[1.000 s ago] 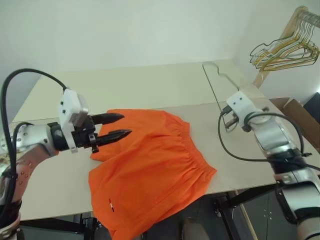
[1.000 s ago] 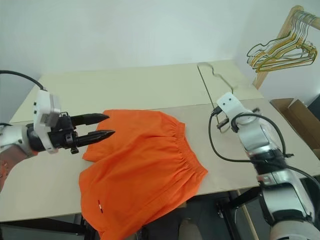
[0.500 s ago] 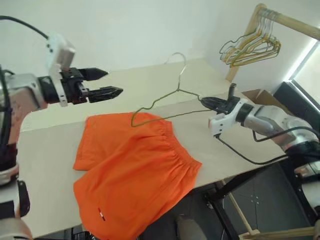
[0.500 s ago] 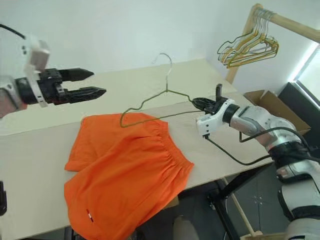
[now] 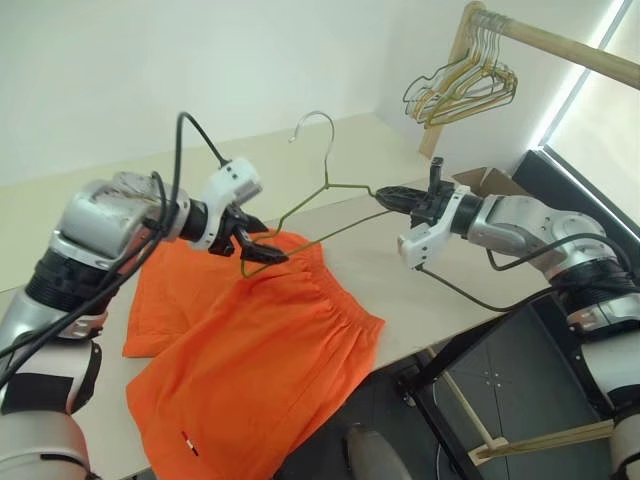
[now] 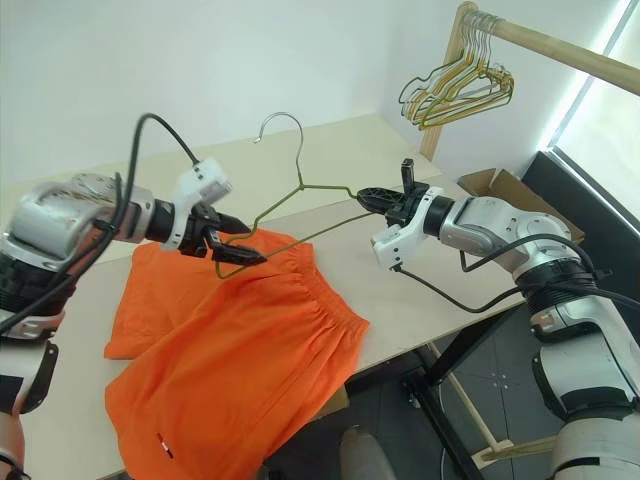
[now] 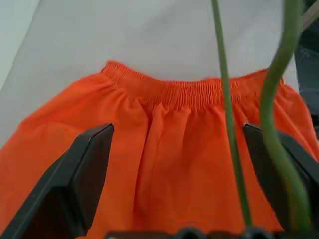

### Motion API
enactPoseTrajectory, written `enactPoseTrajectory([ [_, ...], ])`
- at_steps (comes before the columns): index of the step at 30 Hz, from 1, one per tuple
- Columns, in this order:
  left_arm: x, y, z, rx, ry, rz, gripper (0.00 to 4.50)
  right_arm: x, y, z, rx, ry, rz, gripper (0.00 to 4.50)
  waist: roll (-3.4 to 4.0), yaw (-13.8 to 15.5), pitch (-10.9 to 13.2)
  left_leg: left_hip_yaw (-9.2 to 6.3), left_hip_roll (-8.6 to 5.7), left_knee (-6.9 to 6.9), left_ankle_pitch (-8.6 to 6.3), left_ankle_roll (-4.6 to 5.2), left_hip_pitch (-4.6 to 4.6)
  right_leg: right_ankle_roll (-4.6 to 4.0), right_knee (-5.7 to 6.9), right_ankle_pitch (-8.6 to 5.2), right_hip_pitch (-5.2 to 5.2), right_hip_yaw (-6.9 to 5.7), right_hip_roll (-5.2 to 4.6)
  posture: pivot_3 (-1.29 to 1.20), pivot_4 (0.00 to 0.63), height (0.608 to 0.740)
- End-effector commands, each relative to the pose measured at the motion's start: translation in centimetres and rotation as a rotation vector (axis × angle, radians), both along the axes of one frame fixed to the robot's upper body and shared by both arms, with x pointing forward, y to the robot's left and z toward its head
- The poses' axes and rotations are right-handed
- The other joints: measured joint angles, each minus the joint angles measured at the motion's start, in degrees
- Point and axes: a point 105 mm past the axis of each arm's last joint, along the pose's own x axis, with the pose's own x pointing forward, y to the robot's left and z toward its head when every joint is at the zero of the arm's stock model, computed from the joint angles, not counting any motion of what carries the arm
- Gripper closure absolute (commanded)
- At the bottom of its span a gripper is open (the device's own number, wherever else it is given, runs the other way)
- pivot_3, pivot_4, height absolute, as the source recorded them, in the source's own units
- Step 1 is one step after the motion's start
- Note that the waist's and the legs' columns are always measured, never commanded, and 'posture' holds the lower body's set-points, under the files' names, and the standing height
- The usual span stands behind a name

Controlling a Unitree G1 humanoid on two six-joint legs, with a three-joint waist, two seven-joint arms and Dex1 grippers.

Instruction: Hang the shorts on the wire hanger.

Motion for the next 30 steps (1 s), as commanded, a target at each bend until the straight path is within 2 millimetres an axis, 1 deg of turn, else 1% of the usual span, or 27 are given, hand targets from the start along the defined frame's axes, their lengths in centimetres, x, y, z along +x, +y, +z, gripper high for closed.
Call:
enactPoseTrajectory([
  [1, -0.1, -0.1, 0.3, 0.047, -0.054, -0.013, 0.02, -0.1, 0.1, 2.6, 0.036, -0.076, 0.0, 4.5, 0.0, -0.03, 0.0, 0.0, 0.0, 0.0, 0.0, 0.01, 0.01, 0.0, 0.01, 0.0, 0.0, 0.02, 0.01, -0.18, 0.0, 0.74],
  [2, -0.1, 0.0, 0.2, 0.052, -0.056, -0.013, 0.42, -0.1, 0.1, 2.6, 0.036, -0.076, -0.001, 4.5, 0.0, -0.02, 0.0, 0.0, 0.0, 0.0, 0.0, 0.01, 0.03, 0.0, 0.02, 0.0, 0.0, 0.03, 0.01, -0.18, 0.0, 0.74],
  [3, -0.2, 0.0, 0.2, 0.052, -0.053, -0.017, 0.62, 0.0, 0.1, 2.6, 0.038, -0.076, -0.002, 4.5, 0.0, 0.0, 0.0, 0.0, 0.0, 0.0, 0.0, 0.01, 0.05, 0.0, 0.03, 0.0, 0.01, 0.04, 0.01, -0.18, 0.0, 0.74],
  [5, -0.4, 0.0, 0.1, 0.053, -0.049, -0.019, 1.2, 0.0, 0.1, 2.7, 0.039, -0.077, -0.006, 4.5, 0.0, 0.07, 0.0, 0.01, -0.01, 0.01, -0.01, 0.01, 0.07, 0.0, 0.04, 0.0, 0.02, 0.04, 0.01, -0.17, 0.0, 0.74],
  [15, -0.3, 0.7, 0.1, 0.047, -0.055, 0.019, 4.37, 0.1, 0.2, 2.9, 0.039, -0.078, -0.011, 4.5, 0.0, 0.14, -0.01, 0.02, -0.01, 0.03, -0.03, 0.05, 0.06, 0.02, 0.04, 0.01, 0.02, 0.08, -0.01, -0.17, 0.001, 0.74],
  [16, -0.2, 0.9, 0.1, 0.045, -0.059, 0.035, 4.46, 0.0, 0.2, 2.8, 0.03, -0.065, -0.011, 4.5, 0.0, 0.12, 0.0, 0.02, -0.01, 0.03, -0.03, 0.06, 0.06, 0.02, 0.04, 0.01, 0.02, 0.08, 0.0, -0.17, 0.001, 0.74],
  [17, -0.1, 1.0, 0.1, 0.043, -0.063, 0.046, 4.46, 0.0, 0.2, 2.7, 0.023, -0.055, -0.012, 4.5, 0.0, 0.13, 0.0, 0.02, -0.01, 0.03, -0.03, 0.06, 0.06, 0.02, 0.05, 0.01, 0.02, 0.08, 0.0, -0.17, 0.002, 0.74],
  [19, 0.1, 1.5, 0.0, 0.047, -0.065, 0.062, 4.5, -0.6, 0.3, 1.9, 0.003, 0.004, 0.017, 3.97, 0.0, 0.17, -0.01, 0.02, -0.01, 0.04, -0.03, 0.06, 0.05, 0.02, 0.04, 0.01, 0.02, 0.08, -0.01, -0.16, 0.004, 0.74],
  [21, 0.1, 2.1, -0.2, 0.063, -0.069, 0.08, 4.5, -1.2, 0.5, 1.6, 0.003, 0.043, 0.053, 3.45, 0.0, 0.16, -0.01, 0.02, -0.02, 0.04, -0.04, 0.07, 0.06, 0.03, 0.03, 0.01, 0.04, 0.08, -0.01, -0.16, 0.006, 0.74],
  [23, 0.3, 2.5, -0.4, 0.075, -0.078, 0.097, 4.5, -1.5, 0.6, 1.5, 0.003, 0.066, 0.066, 2.68, 0.0, 0.11, -0.01, 0.02, -0.01, 0.05, -0.05, 0.08, 0.06, 0.04, 0.03, 0.02, 0.03, 0.08, -0.01, -0.16, 0.007, 0.74],
  [26, 0.5, 3.1, -0.4, 0.085, -0.089, 0.122, 4.5, -2.4, 0.6, 1.3, 0.033, 0.166, 0.108, 1.65, 0.0, 0.18, -0.01, 0.03, -0.01, 0.07, -0.07, 0.13, 0.06, 0.04, 0.03, 0.02, 0.05, 0.08, -0.01, -0.15, 0.009, 0.74],
  [28, 0.2, 3.4, -0.5, 0.1, -0.095, 0.114, 4.5, -3.0, 0.2, 1.2, 0.06, 0.272, 0.116, 0.92, 0.0, 0.22, -0.01, 0.02, -0.01, 0.08, -0.12, 0.2, 0.06, 0.05, 0.02, 0.03, 0.07, 0.07, -0.02, -0.14, 0.012, 0.74],
  [30, -0.2, 3.8, -0.7, 0.151, -0.137, 0.068, 4.5, -3.2, -0.2, 1.6, 0.14, 0.437, 0.077, 0.19, 0.0, 0.25, -0.01, 0.02, 0.0, 0.1, -0.14, 0.24, 0.06, 0.06, -0.02, 0.03, 0.11, 0.06, -0.02, -0.14, 0.014, 0.74],
])
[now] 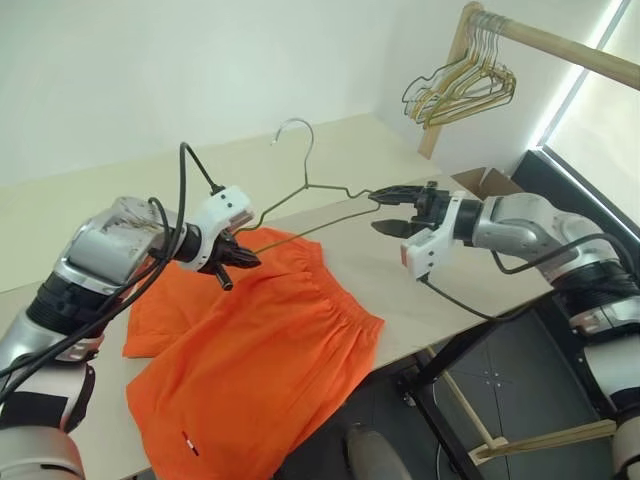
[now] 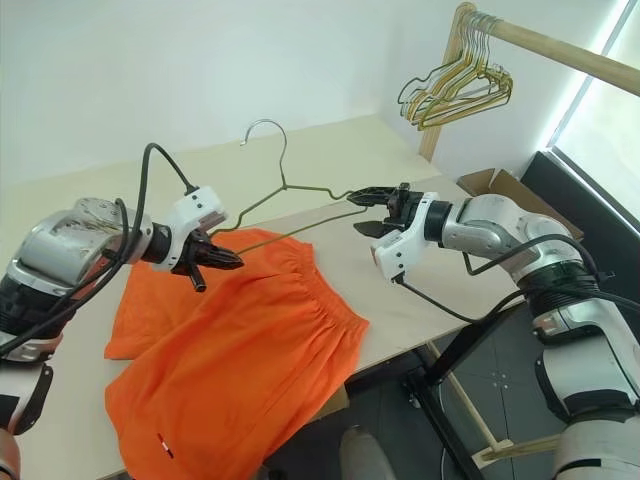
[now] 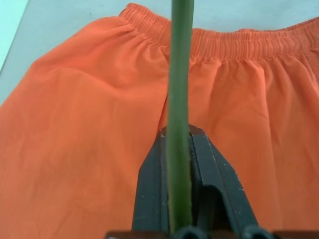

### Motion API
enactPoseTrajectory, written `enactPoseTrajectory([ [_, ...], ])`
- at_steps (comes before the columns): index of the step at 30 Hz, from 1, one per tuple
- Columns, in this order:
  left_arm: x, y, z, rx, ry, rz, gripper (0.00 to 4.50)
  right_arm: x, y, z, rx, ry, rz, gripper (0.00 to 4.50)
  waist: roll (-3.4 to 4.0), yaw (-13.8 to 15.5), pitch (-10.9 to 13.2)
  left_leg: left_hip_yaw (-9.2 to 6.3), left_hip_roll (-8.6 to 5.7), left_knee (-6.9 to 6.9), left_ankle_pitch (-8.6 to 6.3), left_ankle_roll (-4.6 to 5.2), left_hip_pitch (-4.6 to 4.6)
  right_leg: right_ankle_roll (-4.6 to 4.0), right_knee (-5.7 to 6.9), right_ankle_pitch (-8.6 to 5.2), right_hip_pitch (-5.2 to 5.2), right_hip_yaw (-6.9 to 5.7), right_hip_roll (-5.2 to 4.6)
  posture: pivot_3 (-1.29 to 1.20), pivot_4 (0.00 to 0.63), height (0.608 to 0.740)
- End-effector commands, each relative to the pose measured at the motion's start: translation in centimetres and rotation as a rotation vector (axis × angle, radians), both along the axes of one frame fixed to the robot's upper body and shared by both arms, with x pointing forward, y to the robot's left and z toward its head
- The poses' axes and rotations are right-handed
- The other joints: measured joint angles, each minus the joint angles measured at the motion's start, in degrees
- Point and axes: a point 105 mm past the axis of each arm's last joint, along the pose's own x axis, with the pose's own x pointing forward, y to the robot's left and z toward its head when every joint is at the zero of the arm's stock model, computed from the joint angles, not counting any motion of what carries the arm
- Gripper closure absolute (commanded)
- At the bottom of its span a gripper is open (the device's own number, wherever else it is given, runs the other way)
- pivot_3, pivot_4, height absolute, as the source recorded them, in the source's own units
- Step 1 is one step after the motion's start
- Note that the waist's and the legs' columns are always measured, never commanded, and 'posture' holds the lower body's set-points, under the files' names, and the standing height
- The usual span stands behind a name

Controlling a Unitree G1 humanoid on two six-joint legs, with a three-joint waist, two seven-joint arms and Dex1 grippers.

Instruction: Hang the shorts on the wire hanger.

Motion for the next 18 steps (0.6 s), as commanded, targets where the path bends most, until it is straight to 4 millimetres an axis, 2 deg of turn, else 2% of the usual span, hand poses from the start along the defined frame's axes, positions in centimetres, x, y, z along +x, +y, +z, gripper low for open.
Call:
enactPoseTrajectory([
  [1, -0.5, 0.9, 1.1, 0.078, -0.12, -0.072, 4.5, -0.6, -0.8, 2.5, 0.151, 0.273, -0.067, 0.01, 0.0, -0.1, 0.0, 0.0, 0.01, 0.01, -0.03, 0.04, 0.0, 0.01, -0.01, 0.0, 0.02, -0.01, 0.0, -0.14, 0.014, 0.74],
  [5, -1.2, 1.3, 1.1, 0.166, -0.215, -0.193, 4.5, -0.5, -1.1, 3.9, 0.212, 0.714, -0.176, 0.01, 0.01, 0.22, -0.01, -0.01, 0.06, 0.08, -0.27, 0.46, 0.01, 0.02, 0.04, 0.01, 0.04, 0.02, 0.01, -0.13, 0.014, 0.74],
  [8, -1.6, 0.9, 1.7, 0.167, -0.257, -0.25, 4.5, -0.7, -0.6, 4.0, 0.136, 0.878, -0.215, 0.01, 0.07, 0.95, -0.05, -0.04, 0.03, 0.18, -0.32, 0.55, 0.01, 0.03, 0.09, 0.02, 0.02, 0.02, -0.02, -0.13, 0.012, 0.74],
  [15, -2.4, -0.2, 2.5, 0.137, -0.285, -0.297, 4.5, 0.7, 0.5, 2.2, 0.03, 0.996, -0.357, 0.01, 0.09, 3.31, -0.33, -0.03, -0.05, 0.25, -0.37, 0.62, -0.17, 0.06, 0.11, 0.03, -0.17, 0.01, -0.08, -0.1, 0.013, 0.74],
  [18, -2.7, -0.3, 2.4, 0.132, -0.288, -0.302, 4.5, 0.9, 0.7, 1.4, -0.03, 0.989, -0.399, 0.01, 0.12, 4.11, -0.34, -0.04, -0.12, 0.32, -0.36, 0.6, -0.34, 0.08, 0.13, 0.04, -0.3, 0.01, -0.14, -0.08, 0.01, 0.74],
])
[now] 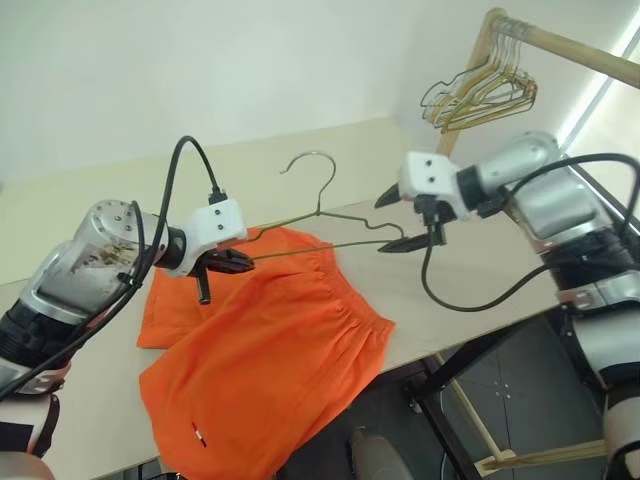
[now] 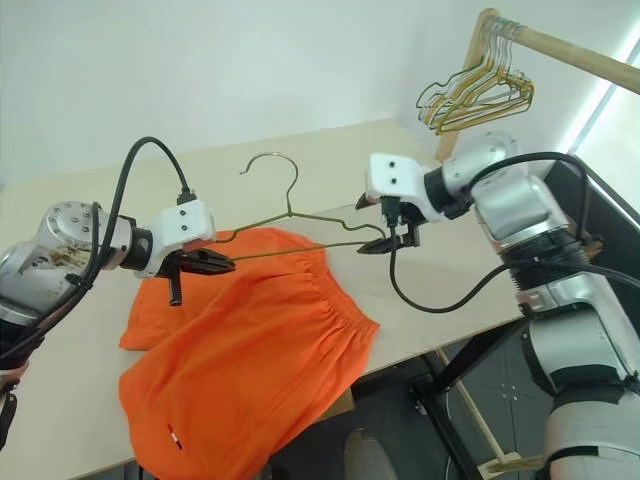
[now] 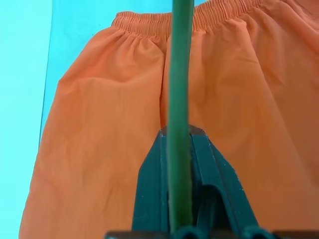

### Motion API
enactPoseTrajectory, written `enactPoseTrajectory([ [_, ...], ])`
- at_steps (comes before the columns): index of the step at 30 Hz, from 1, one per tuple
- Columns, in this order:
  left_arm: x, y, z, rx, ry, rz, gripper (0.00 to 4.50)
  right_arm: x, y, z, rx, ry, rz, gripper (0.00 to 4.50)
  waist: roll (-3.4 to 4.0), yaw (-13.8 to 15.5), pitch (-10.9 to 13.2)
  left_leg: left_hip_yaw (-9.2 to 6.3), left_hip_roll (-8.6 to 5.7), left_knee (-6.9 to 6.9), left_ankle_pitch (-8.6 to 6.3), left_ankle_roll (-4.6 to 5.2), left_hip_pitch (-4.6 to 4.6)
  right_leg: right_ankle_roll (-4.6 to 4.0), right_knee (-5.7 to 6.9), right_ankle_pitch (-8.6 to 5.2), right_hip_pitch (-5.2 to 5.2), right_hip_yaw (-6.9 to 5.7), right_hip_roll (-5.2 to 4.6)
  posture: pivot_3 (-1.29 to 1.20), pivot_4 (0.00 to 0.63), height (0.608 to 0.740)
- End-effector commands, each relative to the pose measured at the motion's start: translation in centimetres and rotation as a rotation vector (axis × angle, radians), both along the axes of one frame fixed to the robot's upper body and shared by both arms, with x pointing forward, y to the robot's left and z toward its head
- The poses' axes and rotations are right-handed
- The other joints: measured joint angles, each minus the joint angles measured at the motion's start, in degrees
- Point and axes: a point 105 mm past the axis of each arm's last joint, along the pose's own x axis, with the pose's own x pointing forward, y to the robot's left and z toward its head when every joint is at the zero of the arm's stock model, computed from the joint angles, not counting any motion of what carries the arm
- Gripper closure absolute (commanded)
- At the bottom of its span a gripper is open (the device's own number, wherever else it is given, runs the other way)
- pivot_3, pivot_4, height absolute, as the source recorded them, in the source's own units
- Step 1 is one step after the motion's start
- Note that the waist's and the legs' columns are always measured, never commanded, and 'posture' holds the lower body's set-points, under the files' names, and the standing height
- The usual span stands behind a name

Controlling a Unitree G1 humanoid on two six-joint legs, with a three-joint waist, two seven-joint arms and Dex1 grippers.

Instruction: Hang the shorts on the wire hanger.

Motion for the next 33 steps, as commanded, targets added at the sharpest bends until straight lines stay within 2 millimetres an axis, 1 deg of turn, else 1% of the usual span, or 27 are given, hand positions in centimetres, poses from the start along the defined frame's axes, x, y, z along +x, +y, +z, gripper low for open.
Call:
enactPoseTrajectory([
  [1, -0.3, -0.2, 1.3, -0.017, -0.056, -0.008, 4.5, 0.4, 0.1, 0.9, -0.074, -0.046, -0.011, 0.01, 0.0, 0.62, 0.0, 0.0, -0.01, 0.02, 0.0, 0.0, -0.01, 0.0, 0.0, 0.0, -0.01, 0.0, 0.0, -0.08, 0.01, 0.74],
  [4, -0.3, -0.2, 1.3, -0.018, -0.061, -0.003, 4.5, 0.8, 0.4, 0.4, -0.096, -0.033, -0.039, 0.01, 0.01, 1.29, -0.01, 0.0, -0.03, 0.07, 0.01, -0.01, -0.03, 0.03, -0.03, 0.02, 0.0, 0.0, -0.02, -0.07, 0.008, 0.74],
  [6, -0.4, -0.2, 1.3, -0.014, -0.061, -0.003, 4.5, 0.9, 0.6, 0.5, -0.094, -0.026, -0.042, 0.39, 0.01, 1.56, -0.01, 0.0, -0.04, 0.1, 0.01, -0.01, -0.03, 0.04, -0.02, 0.02, 0.01, -0.01, -0.02, -0.07, 0.008, 0.74],
  [8, -0.4, -0.2, 1.3, -0.011, -0.061, -0.003, 4.5, 0.7, 0.7, 0.6, -0.098, -0.015, -0.031, 0.89, 0.01, 1.75, -0.01, 0.0, -0.05, 0.12, 0.01, -0.01, -0.03, 0.05, 0.0, 0.03, 0.0, 0.0, -0.02, -0.07, 0.007, 0.74],
  [15, -0.4, -0.2, 1.3, -0.019, -0.057, -0.004, 4.5, 0.5, 0.7, -0.1, -0.108, 0.018, -0.03, 3.42, 0.01, 1.82, -0.01, 0.0, -0.07, 0.14, 0.0, 0.0, -0.04, 0.06, -0.02, 0.03, 0.0, 0.0, -0.02, -0.08, 0.012, 0.74],
  [18, -0.4, -0.2, 1.4, -0.02, -0.059, -0.005, 4.5, 0.5, 0.6, -0.3, -0.11, 0.026, -0.033, 4.44, 0.01, 1.79, -0.01, 0.0, -0.06, 0.14, 0.0, 0.0, -0.04, 0.06, -0.01, 0.03, 0.0, 0.0, -0.02, -0.08, 0.015, 0.74],
  [20, -0.4, -0.2, 1.4, -0.02, -0.068, -0.019, 4.5, 0.5, 0.6, -0.4, -0.108, 0.028, -0.036, 4.48, 0.01, 1.8, -0.01, 0.0, -0.07, 0.14, 0.0, 0.0, -0.04, 0.06, -0.01, 0.04, 0.01, 0.0, -0.02, -0.08, 0.016, 0.74],
  [23, -0.9, -0.5, 1.5, -0.038, -0.093, -0.098, 4.5, 0.4, 0.6, -0.3, -0.1, 0.035, -0.035, 4.48, 0.01, 1.71, -0.01, 0.0, -0.07, 0.14, 0.0, 0.0, -0.03, 0.07, -0.01, 0.04, 0.01, 0.0, -0.03, -0.08, 0.017, 0.74],
  [25, -1.2, -0.5, 1.5, -0.057, -0.103, -0.133, 3.93, 0.2, 0.6, -0.3, -0.091, 0.047, -0.032, 4.5, 0.01, 1.66, -0.01, 0.0, -0.06, 0.14, 0.0, -0.01, -0.04, 0.07, -0.02, 0.04, 0.0, 0.0, -0.03, -0.08, 0.019, 0.74],
  [26, -1.5, -0.5, 1.5, -0.072, -0.106, -0.168, 3.74, 0.0, 0.5, -0.3, -0.085, 0.055, -0.028, 4.5, 0.01, 1.68, -0.01, 0.0, -0.05, 0.14, 0.0, -0.01, -0.04, 0.07, -0.01, 0.04, 0.0, -0.01, -0.03, -0.08, 0.019, 0.74],
  [28, -1.9, -0.3, 1.4, -0.09, -0.126, -0.229, 3.1, -0.5, 0.1, -0.3, -0.072, 0.08, -0.017, 4.5, 0.01, 1.68, -0.01, -0.01, -0.05, 0.14, -0.01, 0.0, -0.04, 0.07, -0.03, 0.04, 0.0, -0.01, -0.04, -0.08, 0.021, 0.74],
  [31, -1.5, 0.6, 1.4, -0.125, -0.124, -0.197, 2.09, -1.4, -0.9, -0.7, -0.056, 0.131, -0.029, 4.5, 0.01, 1.97, -0.01, -0.01, -0.05, 0.15, -0.02, 0.01, -0.05, 0.07, -0.04, 0.04, 0.01, -0.02, -0.06, -0.08, 0.025, 0.74],
  [33, -0.8, 1.3, 2.4, -0.187, -0.148, -0.129, 1.39, -1.9, -2.7, -1.8, -0.049, 0.198, -0.103, 4.5, 0.01, 2.56, -0.01, -0.01, -0.09, 0.18, -0.04, 0.05, -0.09, 0.08, -0.04, 0.05, 0.0, -0.03, -0.08, -0.09, 0.03, 0.74],
])
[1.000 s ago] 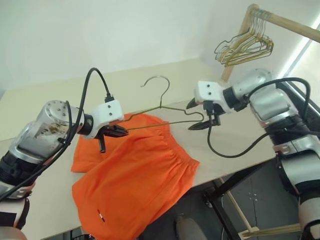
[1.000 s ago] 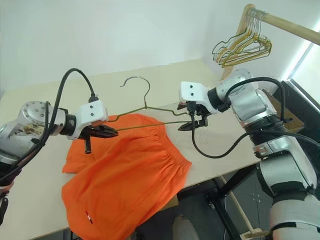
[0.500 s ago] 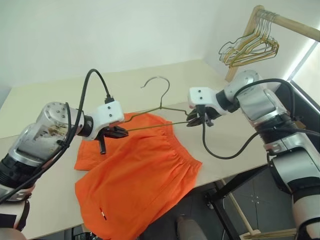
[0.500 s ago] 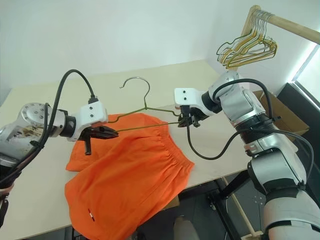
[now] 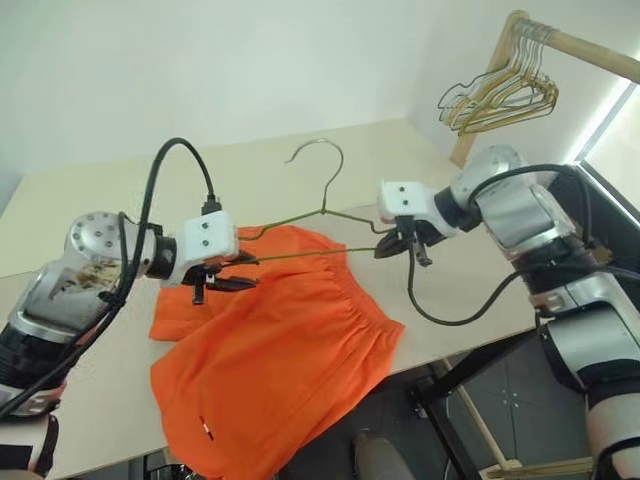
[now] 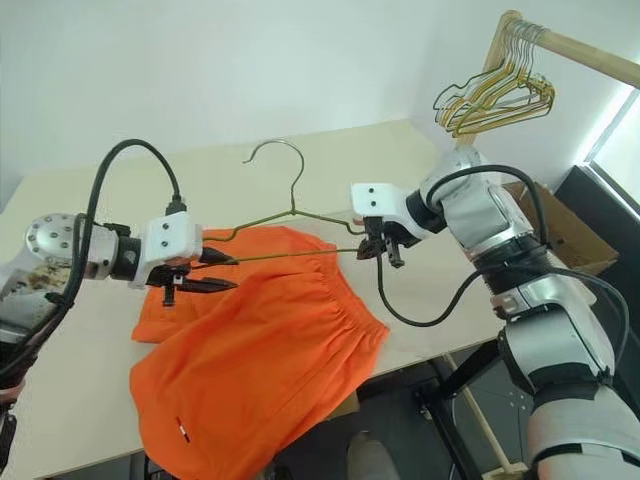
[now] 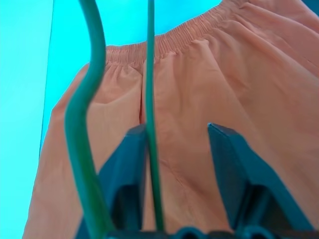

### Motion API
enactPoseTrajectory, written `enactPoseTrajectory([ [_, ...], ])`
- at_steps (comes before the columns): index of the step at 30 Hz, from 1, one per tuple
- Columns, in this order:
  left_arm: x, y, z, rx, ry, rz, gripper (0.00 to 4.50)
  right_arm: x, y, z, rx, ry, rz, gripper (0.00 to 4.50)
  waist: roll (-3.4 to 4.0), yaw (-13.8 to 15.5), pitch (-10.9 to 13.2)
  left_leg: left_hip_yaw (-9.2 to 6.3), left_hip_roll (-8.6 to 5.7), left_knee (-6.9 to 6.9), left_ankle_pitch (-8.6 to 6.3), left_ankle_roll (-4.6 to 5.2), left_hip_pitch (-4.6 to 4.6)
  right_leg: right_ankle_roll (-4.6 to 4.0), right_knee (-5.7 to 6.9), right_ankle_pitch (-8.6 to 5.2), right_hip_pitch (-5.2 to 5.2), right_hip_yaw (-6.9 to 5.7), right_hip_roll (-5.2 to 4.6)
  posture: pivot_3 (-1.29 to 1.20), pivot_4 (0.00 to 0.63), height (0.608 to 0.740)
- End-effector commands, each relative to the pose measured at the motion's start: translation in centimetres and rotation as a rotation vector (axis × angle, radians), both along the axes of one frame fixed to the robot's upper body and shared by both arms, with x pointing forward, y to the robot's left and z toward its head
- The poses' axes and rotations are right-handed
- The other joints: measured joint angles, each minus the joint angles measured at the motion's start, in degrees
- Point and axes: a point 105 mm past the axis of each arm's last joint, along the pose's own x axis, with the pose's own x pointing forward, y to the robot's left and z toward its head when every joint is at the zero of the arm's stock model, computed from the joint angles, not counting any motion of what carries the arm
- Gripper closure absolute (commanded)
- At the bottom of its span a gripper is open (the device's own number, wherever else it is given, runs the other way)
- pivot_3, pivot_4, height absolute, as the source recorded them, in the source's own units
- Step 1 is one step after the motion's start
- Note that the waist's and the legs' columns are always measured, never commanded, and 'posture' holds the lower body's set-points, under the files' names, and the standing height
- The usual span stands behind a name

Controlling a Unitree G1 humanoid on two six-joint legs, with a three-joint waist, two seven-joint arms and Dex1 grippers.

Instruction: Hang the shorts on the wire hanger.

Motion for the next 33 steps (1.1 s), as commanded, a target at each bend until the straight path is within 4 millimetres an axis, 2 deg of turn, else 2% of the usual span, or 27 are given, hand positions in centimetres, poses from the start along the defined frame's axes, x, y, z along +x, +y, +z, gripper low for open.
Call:
enactPoseTrajectory([
  [1, 0.9, 1.3, 2.8, -0.107, -0.083, 0.08, 1.08, -1.1, -2.4, 0.4, 0.041, 0.055, -0.097, 4.5, 0.0, 0.59, 0.0, -0.01, 0.01, 0.03, -0.03, 0.04, 0.0, 0.01, 0.0, 0.0, 0.02, -0.01, 0.01, -0.09, 0.03, 0.74],
  [4, 0.3, 2.2, 3.8, -0.195, -0.066, 0.125, 0.08, -2.3, -5.3, -1.4, 0.072, 0.18, -0.264, 4.5, 0.0, 1.17, 0.0, -0.06, 0.02, 0.23, -0.12, 0.17, -0.11, 0.01, -0.02, 0.0, 0.01, -0.09, 0.01, -0.09, 0.041, 0.74],
  [7, -1.2, 2.3, 4.5, -0.287, -0.035, 0.111, 0.04, -4.3, -7.7, -2.8, 0.151, 0.363, -0.441, 4.5, 0.04, 1.71, 0.03, -0.04, 0.03, 0.29, -0.2, 0.24, -0.1, 0.02, -0.01, 0.0, 0.02, -0.08, 0.01, -0.08, 0.06, 0.74],
  [10, -3.6, 1.2, 5.5, -0.407, -0.017, 0.041, 0.04, -7.0, -10.3, -4.3, 0.216, 0.578, -0.623, 4.5, 0.14, 2.29, 0.13, -0.04, 0.08, 0.3, -0.22, 0.28, -0.12, 0.01, 0.0, 0.0, 0.03, -0.08, 0.02, -0.09, 0.073, 0.74],
  [14, -5.2, 0.2, 5.4, -0.441, 0.002, -0.011, 0.04, -8.4, -12.6, -5.6, 0.265, 0.75, -0.833, 4.5, 0.28, 2.73, 0.26, 0.06, 0.12, 0.32, -0.27, 0.29, 0.08, 0.02, -0.24, 0.0, 0.23, -0.01, 0.02, -0.09, 0.084, 0.74],
  [16, -5.5, 0.0, 5.2, -0.436, 0.01, -0.017, 0.04, -8.8, -13.1, -6.4, 0.242, 0.788, -0.872, 4.5, 0.45, 3.05, 0.43, 0.12, 0.14, 0.3, -0.33, 0.28, 0.37, 0.02, -0.23, 0.0, 0.46, 0.03, 0.06, -0.1, 0.086, 0.74],
  [18, -5.5, -0.3, 5.1, -0.434, 0.016, -0.025, 0.04, -8.8, -13.5, -7.1, 0.234, 0.833, -0.91, 4.5, 0.56, 3.49, 0.69, 0.17, 0.21, 0.22, -0.41, 0.3, 1.03, 0.02, -0.39, -0.01, 1.16, 0.01, 0.17, -0.1, 0.086, 0.74],
  [21, -5.6, -0.5, 4.9, -0.422, 0.025, -0.04, 0.04, -9.6, -13.2, -7.2, 0.205, 0.897, -0.863, 4.5, 0.68, 3.83, 1.17, 0.21, 0.34, 0.2, -0.55, 0.34, 1.68, 0.04, -0.67, -0.02, 1.97, -0.06, 0.31, -0.09, 0.085, 0.74],
  [29, -6.3, -0.8, 4.0, -0.38, 0.051, -0.059, 0.04, -10.7, -14.1, -8.2, 0.114, 0.969, -0.877, 4.5, 0.73, 4.11, 1.38, 0.24, 0.38, 0.25, -0.68, 0.33, 1.66, 0.08, -0.74, -0.05, 1.95, -0.05, 0.32, -0.08, 0.079, 0.74],
  [33, -6.5, -0.7, 3.9, -0.375, 0.054, -0.053, 0.04, -10.8, -14.3, -7.7, 0.125, 0.974, -0.883, 4.5, 0.79, 4.7, 1.43, 0.25, 0.38, 0.27, -0.69, 0.32, 1.67, 0.08, -0.74, -0.05, 1.97, -0.04, 0.31, -0.07, 0.077, 0.74],
])
